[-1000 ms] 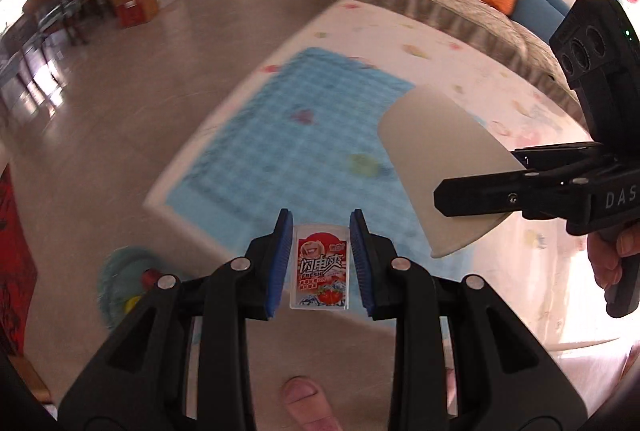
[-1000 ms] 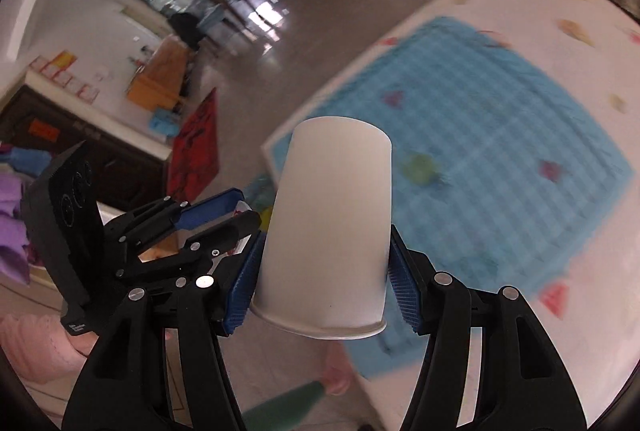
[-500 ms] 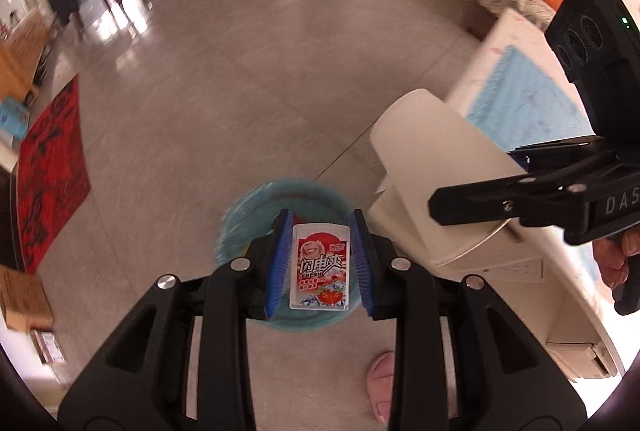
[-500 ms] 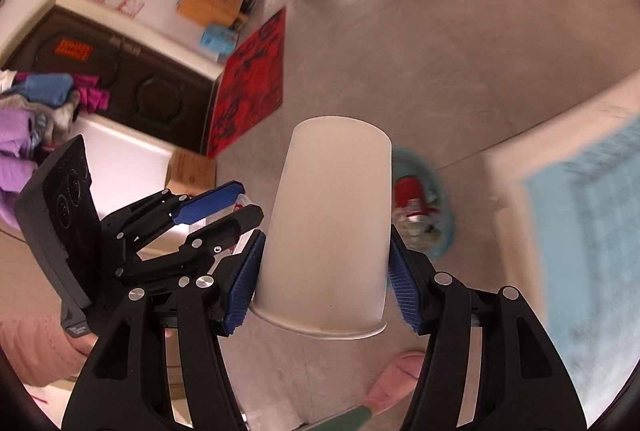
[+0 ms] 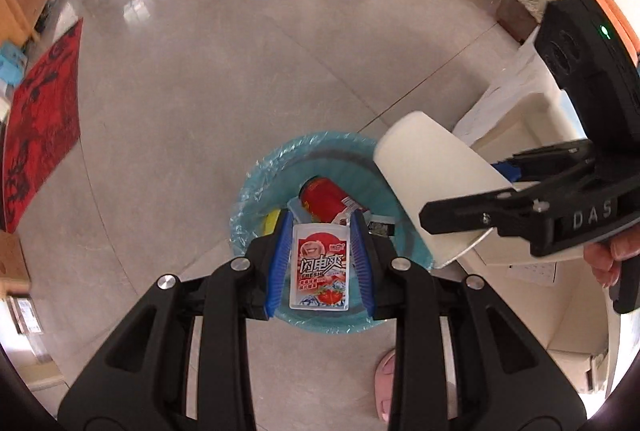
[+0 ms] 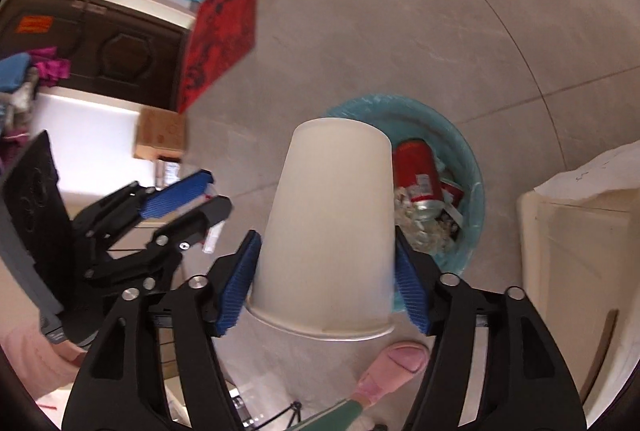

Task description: Collect trash

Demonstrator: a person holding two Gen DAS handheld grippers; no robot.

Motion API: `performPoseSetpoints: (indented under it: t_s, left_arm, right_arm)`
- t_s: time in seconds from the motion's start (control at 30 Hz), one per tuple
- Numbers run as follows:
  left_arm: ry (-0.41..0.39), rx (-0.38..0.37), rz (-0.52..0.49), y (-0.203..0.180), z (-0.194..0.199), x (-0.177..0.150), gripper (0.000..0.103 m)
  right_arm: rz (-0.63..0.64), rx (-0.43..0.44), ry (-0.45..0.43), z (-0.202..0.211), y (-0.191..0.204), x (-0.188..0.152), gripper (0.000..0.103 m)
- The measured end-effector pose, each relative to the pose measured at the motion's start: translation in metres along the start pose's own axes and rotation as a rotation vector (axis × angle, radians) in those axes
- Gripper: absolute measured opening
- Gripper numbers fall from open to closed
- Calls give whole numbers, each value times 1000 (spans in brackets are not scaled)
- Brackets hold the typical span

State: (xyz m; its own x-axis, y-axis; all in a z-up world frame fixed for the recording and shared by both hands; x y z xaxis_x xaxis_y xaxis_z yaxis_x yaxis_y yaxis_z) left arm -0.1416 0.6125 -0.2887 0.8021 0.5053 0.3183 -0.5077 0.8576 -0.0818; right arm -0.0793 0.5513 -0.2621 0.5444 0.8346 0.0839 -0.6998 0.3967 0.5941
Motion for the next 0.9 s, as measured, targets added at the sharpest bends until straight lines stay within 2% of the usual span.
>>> performPoseSetpoints:
  t_s: [0.07,0.1,0.2,0.27,0.37,0.5,0.6,0.67,0.77,0.9]
  left_arm:
    - [19,14,9,7,-10,-1,28]
    - [29,10,15,8,-15,-1,28]
    - [47,27,-1,11,-21,-4,34]
    - [57,34,-21,9,-21,-4,51]
    - [57,47,-38,5,-16,-6,52]
    - [15,42,-16,-1,8,0,53]
    - [-20,44,-34,-17,44,8,58]
    - [-59,81,-85,-36,68,18,79]
    - [-140,51,-149,-85,121,34,90]
    - [-192,-14,-231,-164,174,45,92]
  right_arm:
    - [-15,-7,33,-12,-7,0,72]
    - [-18,-24,43,-14,-10,0,77]
    - [-31,-65,45,-17,-20,0,82]
    - [-31,-71,32,-12,-22,0,85]
    - [-40,-55,17,-2,-24,-2,85]
    - [-4,-33,-28,23,-17,-1,85]
    - [20,5,-93,64,-7,-5,85]
    - [14,24,-151,103,-4,-12,85]
    - [-15,41,-249,168,-9,-33,85]
    - [-83,12,-365,256,-28,-87,85]
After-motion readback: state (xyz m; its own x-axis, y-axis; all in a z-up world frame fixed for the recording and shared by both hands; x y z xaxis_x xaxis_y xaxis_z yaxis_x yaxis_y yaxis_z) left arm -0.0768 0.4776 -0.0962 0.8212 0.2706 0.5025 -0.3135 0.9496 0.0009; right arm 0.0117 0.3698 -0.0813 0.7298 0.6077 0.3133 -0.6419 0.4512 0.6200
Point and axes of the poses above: each gripper's, at about its wrist camera, not at the fingertips, and z roughly against the way its jaws point, y to its left, x to its top, the point moved 7 cm from there along -z, roughly the way its jaws point, and after that the axes turned 1 degree about x, right-handed, at the moved point
